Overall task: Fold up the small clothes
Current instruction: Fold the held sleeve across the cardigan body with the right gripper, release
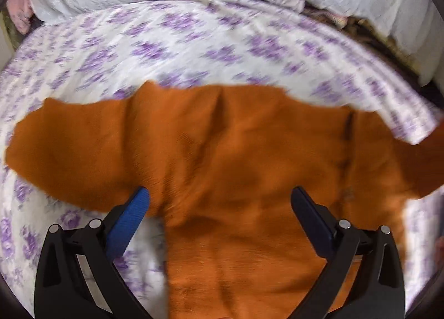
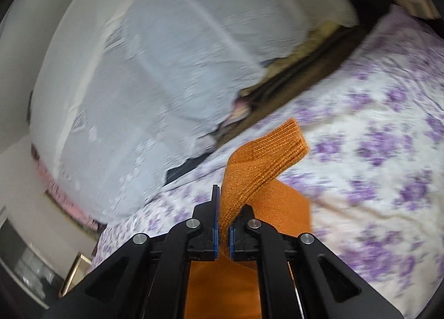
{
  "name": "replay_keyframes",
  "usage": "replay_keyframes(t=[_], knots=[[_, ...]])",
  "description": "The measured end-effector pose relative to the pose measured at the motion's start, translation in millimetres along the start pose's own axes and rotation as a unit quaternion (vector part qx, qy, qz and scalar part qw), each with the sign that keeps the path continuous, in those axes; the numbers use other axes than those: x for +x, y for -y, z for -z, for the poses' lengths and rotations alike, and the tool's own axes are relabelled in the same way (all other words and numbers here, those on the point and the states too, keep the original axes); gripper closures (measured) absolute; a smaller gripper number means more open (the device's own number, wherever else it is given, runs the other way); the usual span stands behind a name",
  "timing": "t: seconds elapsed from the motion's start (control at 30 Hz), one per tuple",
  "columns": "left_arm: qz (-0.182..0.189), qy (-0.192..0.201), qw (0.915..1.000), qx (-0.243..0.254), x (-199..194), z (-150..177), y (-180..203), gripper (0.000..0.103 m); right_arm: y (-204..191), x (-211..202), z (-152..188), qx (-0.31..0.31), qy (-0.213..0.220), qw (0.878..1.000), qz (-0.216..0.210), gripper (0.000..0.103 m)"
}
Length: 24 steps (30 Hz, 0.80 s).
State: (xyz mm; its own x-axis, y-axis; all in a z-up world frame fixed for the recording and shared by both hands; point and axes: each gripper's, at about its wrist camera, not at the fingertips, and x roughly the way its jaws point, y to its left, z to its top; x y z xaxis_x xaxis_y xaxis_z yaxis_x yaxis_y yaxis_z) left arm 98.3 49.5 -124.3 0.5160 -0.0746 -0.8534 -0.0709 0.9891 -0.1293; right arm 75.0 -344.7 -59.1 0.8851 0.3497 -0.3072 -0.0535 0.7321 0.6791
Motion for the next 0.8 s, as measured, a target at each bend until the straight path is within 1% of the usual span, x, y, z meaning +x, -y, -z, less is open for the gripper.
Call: replay_keyframes(t=[0.07,0.17,0.23,0.3,0.47,0.57,0.7,0.8], knots=[[0.033,0.003,0.9995,0.002,-6,-11,5,0.004,-19,9,8,-0.009,-0.017,1.0,-0.018,0.098],[0.047,0.011,0.9988,0.01,-11,-23,13,0.004,-49,24,20,-0.033,-0.041,0.998,-0.032,0.098],[0.041,0.027,0.9987,0.014,-15,-30,14,0.004,-71,39,29,-0.053,-0.06,0.996,-0.039,0.097],[0.038,0.043,0.9983,0.006,-18,-31,5,0.004,-89,47,39,-0.067,-0.073,0.994,-0.046,0.097],[0.038,0.041,0.9975,-0.043,-12,-38,-28,0.004,-122,78,70,-0.089,-0.118,0.987,-0.06,0.097],[0.033,0.047,0.9967,-0.059,-13,-40,-40,0.004,-135,95,94,-0.108,-0.143,0.982,-0.056,0.097],[0.027,0.05,0.9969,-0.054,-14,-42,-41,0.004,-136,113,124,-0.115,-0.183,0.975,-0.047,0.097],[0.021,0.046,0.9977,-0.046,-12,-42,-38,0.004,-137,129,147,-0.137,-0.229,0.963,-0.025,0.094]])
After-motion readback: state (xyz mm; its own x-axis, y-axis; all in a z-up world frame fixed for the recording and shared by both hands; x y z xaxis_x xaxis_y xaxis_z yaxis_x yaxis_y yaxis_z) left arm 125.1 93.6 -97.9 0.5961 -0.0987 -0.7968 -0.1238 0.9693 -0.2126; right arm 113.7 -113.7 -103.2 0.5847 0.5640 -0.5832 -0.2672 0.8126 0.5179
